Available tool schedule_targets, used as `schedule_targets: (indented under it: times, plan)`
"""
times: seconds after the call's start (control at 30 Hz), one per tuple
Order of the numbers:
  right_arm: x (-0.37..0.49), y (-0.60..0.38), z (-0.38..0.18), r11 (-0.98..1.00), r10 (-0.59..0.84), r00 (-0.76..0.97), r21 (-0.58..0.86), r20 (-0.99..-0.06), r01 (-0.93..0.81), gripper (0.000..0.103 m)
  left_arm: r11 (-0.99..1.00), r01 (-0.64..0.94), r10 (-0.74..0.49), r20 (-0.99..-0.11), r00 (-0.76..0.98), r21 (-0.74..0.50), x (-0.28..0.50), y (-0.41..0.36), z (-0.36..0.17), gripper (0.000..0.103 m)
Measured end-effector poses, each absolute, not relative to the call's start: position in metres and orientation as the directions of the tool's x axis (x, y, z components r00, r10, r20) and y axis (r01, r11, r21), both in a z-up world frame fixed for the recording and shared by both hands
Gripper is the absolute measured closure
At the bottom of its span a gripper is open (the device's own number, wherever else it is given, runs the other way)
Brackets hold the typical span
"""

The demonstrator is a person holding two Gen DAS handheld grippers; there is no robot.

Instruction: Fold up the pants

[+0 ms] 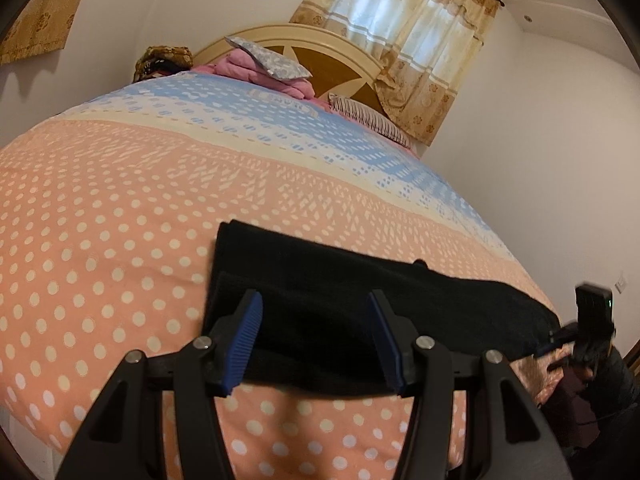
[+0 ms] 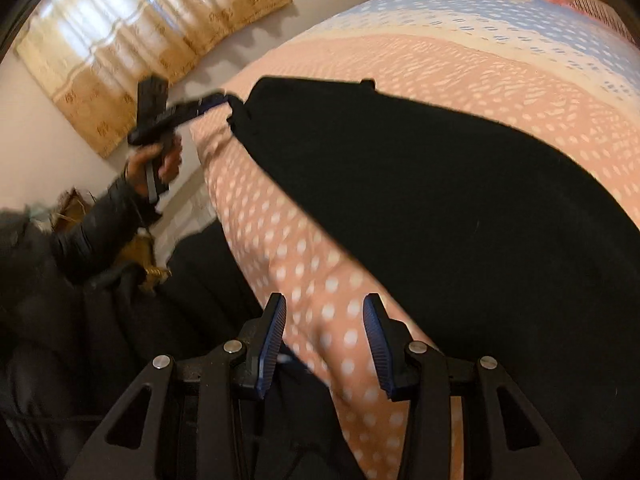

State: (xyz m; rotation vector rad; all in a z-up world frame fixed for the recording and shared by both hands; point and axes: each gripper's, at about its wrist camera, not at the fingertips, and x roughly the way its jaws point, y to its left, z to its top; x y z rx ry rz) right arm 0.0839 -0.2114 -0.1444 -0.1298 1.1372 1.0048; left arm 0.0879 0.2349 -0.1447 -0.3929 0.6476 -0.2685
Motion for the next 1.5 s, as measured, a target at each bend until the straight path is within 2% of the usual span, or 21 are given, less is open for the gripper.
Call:
schedule_targets:
  times: [0.3,0.4,0.47,0.57,0.73,0.9,1.03,1.2,1.27,1.33,1.37,1.43,1.5]
  plan:
    - [0.092,-0.184,-0.144,0.639,0.621,0.174,0.365,-0.764,-0.678,0.061,0.891,0.132,-0.371,-0.528,0.764,-0.435,0.083,0.224,-0.144,0.046]
    - [0.094,-0.165,-0.147,0.630,0.639,0.176,0.377,-0.749,-0.679,0.055,0.894,0.136,-0.366,-0.524,0.769,-0.426,0.082,0.224,-0.139,0.046]
    - [0.094,-0.149,-0.150,0.630,0.646,0.186,0.379,-0.740,-0.678,0.055,0.904,0.133,-0.349,-0.524,0.777,-0.406,0.083,0.224,-0.133,0.046]
    - [0.096,-0.127,-0.152,0.604,0.670,0.166,0.401,-0.724,-0.689,0.055,0.927,0.069,-0.278,-0.553,0.786,-0.367,0.088,0.233,-0.133,0.033]
    - [0.094,-0.090,-0.156,0.581,0.641,0.156,0.342,-0.751,-0.738,0.055,0.938,-0.006,-0.215,-0.597,0.773,-0.346,0.082,0.251,-0.148,0.033]
    - [0.090,-0.077,-0.164,0.562,0.644,0.120,0.360,-0.756,-0.745,0.054,0.925,-0.030,-0.225,-0.610,0.760,-0.378,0.085,0.261,-0.157,0.033]
    - [0.088,-0.068,-0.167,0.578,0.626,0.132,0.343,-0.769,-0.740,0.054,0.935,-0.013,-0.221,-0.612,0.759,-0.355,0.114,0.259,-0.153,0.034]
    - [0.085,-0.070,-0.159,0.576,0.648,0.146,0.355,-0.748,-0.736,0.054,0.919,-0.023,-0.265,-0.659,0.704,-0.394,0.155,0.263,-0.167,0.047]
    - [0.085,-0.072,-0.160,0.579,0.648,0.149,0.356,-0.747,-0.733,0.054,0.915,-0.027,-0.276,-0.673,0.686,-0.402,0.163,0.261,-0.171,0.060]
    - [0.086,-0.074,-0.162,0.586,0.648,0.150,0.364,-0.747,-0.724,0.054,0.918,-0.025,-0.271,-0.675,0.686,-0.395,0.167,0.258,-0.171,0.065]
    - [0.087,-0.075,-0.163,0.589,0.650,0.149,0.370,-0.745,-0.718,0.054,0.923,-0.032,-0.258,-0.679,0.688,-0.382,0.167,0.258,-0.170,0.077]
    - [0.089,-0.076,-0.166,0.597,0.654,0.151,0.383,-0.741,-0.705,0.054,0.926,-0.021,-0.260,-0.675,0.691,-0.378,0.169,0.257,-0.168,0.091]
    - [0.092,-0.078,-0.166,0.603,0.659,0.157,0.392,-0.736,-0.695,0.054,0.929,-0.012,-0.253,-0.657,0.710,-0.370,0.167,0.258,-0.162,0.092]
